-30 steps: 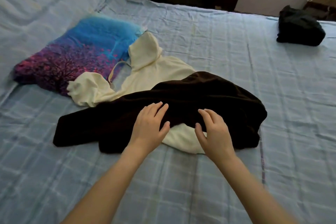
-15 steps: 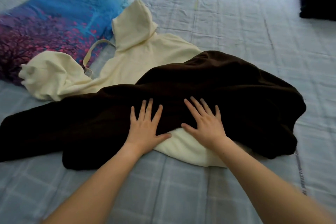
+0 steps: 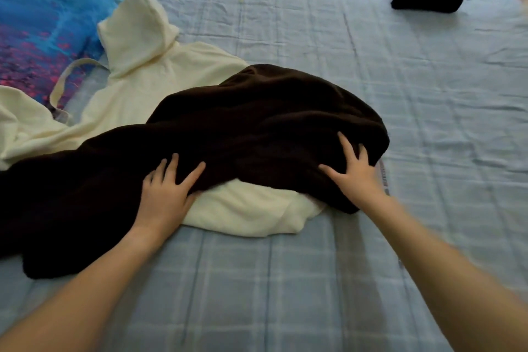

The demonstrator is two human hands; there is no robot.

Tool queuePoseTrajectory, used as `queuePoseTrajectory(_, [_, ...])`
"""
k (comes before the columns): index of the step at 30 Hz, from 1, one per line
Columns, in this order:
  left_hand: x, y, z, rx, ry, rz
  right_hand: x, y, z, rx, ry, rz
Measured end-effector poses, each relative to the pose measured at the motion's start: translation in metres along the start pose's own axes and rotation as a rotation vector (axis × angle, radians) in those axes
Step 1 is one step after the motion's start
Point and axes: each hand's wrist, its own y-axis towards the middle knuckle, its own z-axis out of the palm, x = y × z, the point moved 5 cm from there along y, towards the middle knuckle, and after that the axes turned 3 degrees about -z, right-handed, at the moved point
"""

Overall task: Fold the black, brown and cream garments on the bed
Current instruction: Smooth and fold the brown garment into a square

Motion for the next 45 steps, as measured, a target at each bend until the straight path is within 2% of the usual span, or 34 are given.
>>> queuePoseTrajectory(4, [-0.009,-0.001,-0.009,-0.016,0.049,0.037,-0.004,-0.004,-0.011,-0.105,-0.071,-0.144])
queuePoseTrajectory(8, [-0.012,-0.004,-0.045,-0.036,0.071,0.066,0.004,-0.036,-0.042,-0.205,-0.193,-0.399])
queuePoseTrajectory(11, [-0.023,-0.027,-0.078,-0.082,0.097,0.132,-0.008,-0.061,-0.079,-0.269,-0.188,-0.458])
queuePoseTrajectory(15, [-0.061,-0.086,-0.119,-0.11,0.072,0.284,-0.068,-0.116,-0.141,-0.329,-0.242,-0.519])
queuePoseTrajectory(22, [-0.197,-0.233,-0.104,0.004,-0.053,0.493,-0.212,-0.244,-0.19,-0.15,-0.468,-0.516])
queuePoseTrajectory(24, [-0.23,-0.269,-0.089,0.101,-0.034,0.569,-0.255,-0.276,-0.187,-0.088,-0.459,-0.446])
queuePoseTrajectory(26, [-0.256,-0.293,-0.073,0.285,0.048,0.629,-0.288,-0.307,-0.17,0.023,-0.443,-0.335])
queuePoseTrajectory(28, [-0.266,-0.309,-0.056,0.535,0.094,0.591,-0.303,-0.325,-0.149,0.134,-0.405,-0.194])
queuePoseTrajectory(29, [-0.268,-0.307,-0.057,0.59,0.054,0.531,-0.302,-0.329,-0.14,0.174,-0.434,-0.1])
queuePoseTrajectory(31, [-0.269,-0.288,-0.076,0.422,-0.159,0.449,-0.282,-0.331,-0.13,0.129,-0.494,0.037])
queuePoseTrajectory(33, [-0.26,-0.262,-0.093,0.163,-0.288,0.388,-0.238,-0.326,-0.117,-0.046,-0.375,-0.14])
queuePoseTrajectory(34, [-0.251,-0.248,-0.095,0.086,-0.282,0.339,-0.21,-0.326,-0.108,-0.117,-0.318,-0.271])
queuePoseTrajectory(35, [-0.242,-0.234,-0.092,0.081,-0.245,0.261,-0.185,-0.324,-0.099,-0.147,-0.287,-0.365])
queuePoseTrajectory(38, [-0.213,-0.215,-0.058,0.319,-0.067,0.012,-0.142,-0.296,-0.066,-0.072,-0.286,-0.411])
queuePoseTrajectory(40, [-0.2,-0.227,-0.031,0.444,-0.02,-0.012,-0.141,-0.276,-0.041,0.002,-0.363,-0.348])
queuePoseTrajectory(43, [-0.191,-0.25,-0.004,0.456,-0.024,0.012,-0.173,-0.276,0.005,0.122,-0.411,-0.216])
queuePoseTrajectory(45, [-0.189,-0.255,0.003,0.41,-0.042,0.012,-0.194,-0.29,0.032,0.179,-0.47,-0.209])
